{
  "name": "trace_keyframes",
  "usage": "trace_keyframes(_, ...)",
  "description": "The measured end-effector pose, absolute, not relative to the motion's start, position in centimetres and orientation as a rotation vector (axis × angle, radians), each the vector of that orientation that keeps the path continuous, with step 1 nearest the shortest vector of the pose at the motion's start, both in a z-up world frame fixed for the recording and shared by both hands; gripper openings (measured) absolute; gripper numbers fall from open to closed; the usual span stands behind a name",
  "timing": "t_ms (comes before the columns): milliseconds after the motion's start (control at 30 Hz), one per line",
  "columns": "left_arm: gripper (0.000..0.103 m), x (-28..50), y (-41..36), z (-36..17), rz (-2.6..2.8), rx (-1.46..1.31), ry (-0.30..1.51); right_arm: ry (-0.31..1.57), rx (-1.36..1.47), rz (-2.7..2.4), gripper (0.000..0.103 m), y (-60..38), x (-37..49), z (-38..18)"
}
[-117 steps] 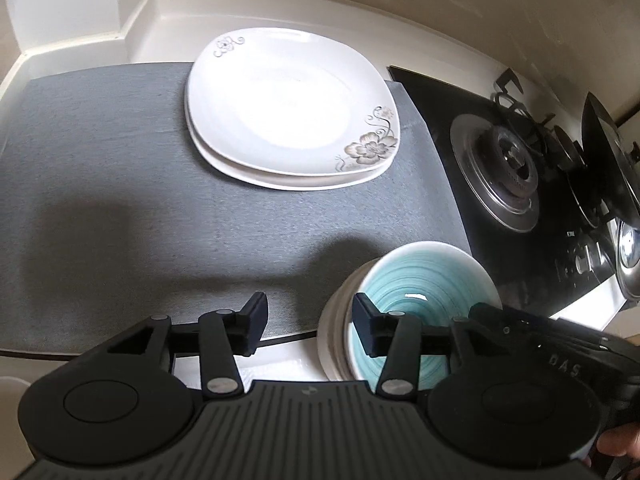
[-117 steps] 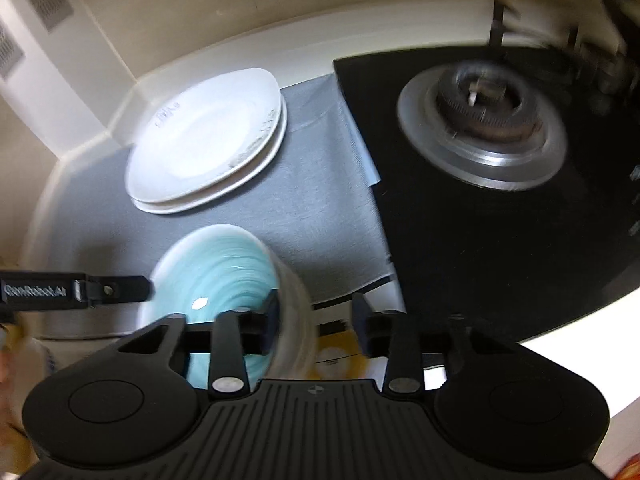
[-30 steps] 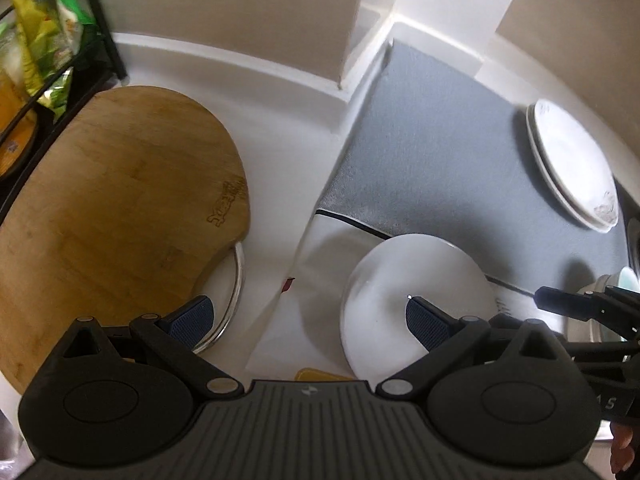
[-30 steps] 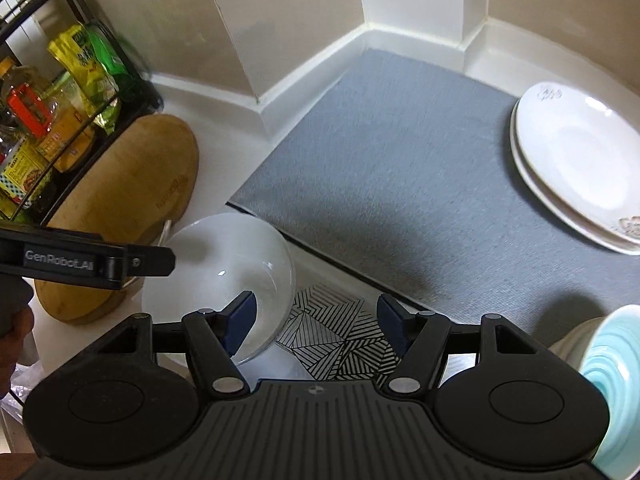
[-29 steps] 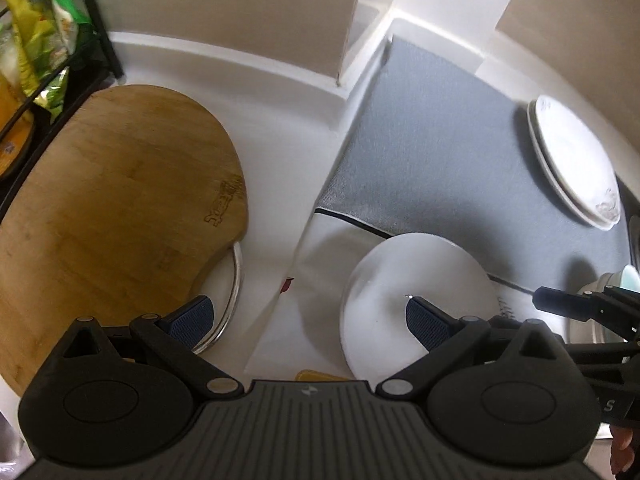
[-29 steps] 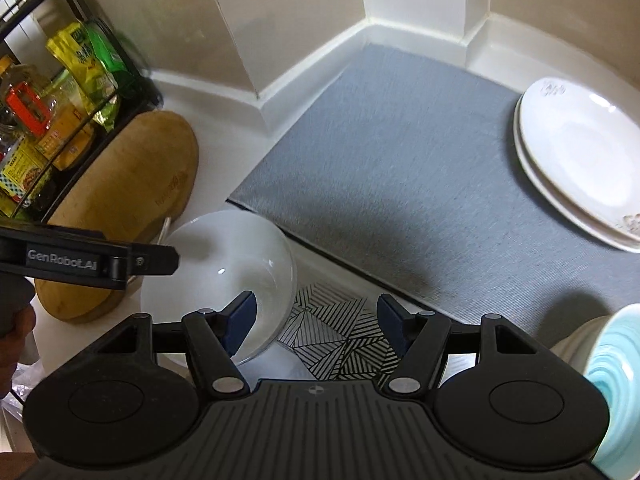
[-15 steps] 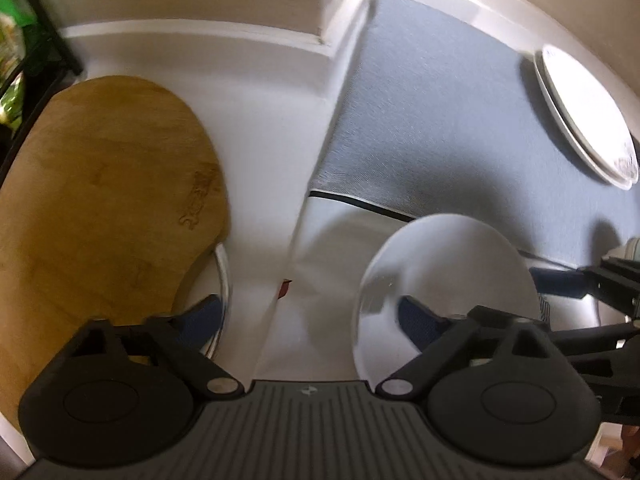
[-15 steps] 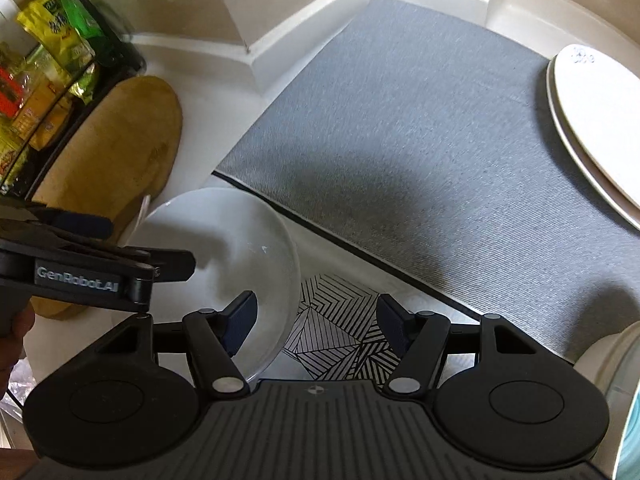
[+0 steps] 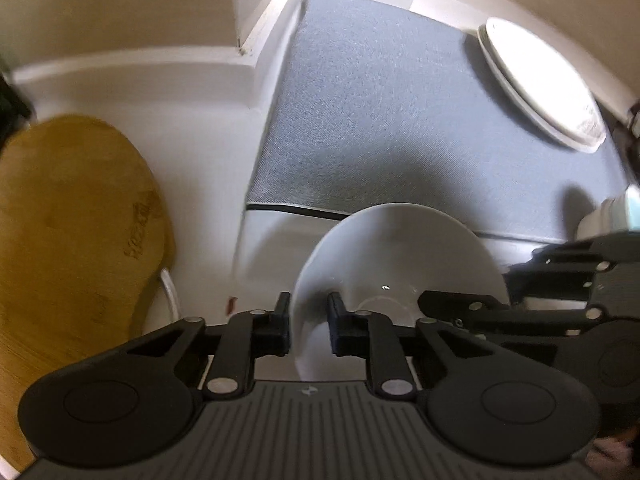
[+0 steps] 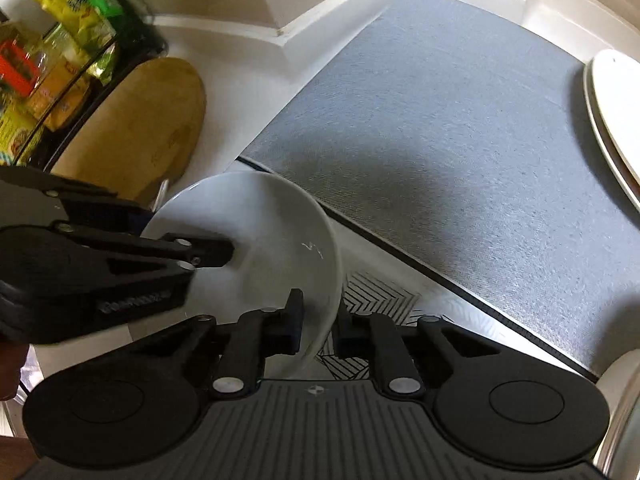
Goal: Organize plates and bowls
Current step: 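Close both grippers on the rim of the white bowl, then carry the white bowl with both grippers and lower it into the teal bowl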
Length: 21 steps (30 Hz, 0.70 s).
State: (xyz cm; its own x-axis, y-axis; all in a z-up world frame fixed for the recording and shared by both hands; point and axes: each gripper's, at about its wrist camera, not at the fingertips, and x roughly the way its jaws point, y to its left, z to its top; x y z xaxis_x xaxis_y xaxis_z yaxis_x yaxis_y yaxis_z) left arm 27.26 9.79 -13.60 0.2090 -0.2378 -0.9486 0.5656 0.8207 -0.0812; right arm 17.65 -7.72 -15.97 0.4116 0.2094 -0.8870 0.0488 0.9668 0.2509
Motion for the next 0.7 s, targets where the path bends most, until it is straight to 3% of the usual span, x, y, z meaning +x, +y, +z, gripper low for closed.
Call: trace_keyframes(700, 0.012, 26.6, 3.0, -9.6, -0.758, 0.224, 1.154, 0.986, 0.336, -0.098, 0.009, -15.3, 14.3, -10.6)
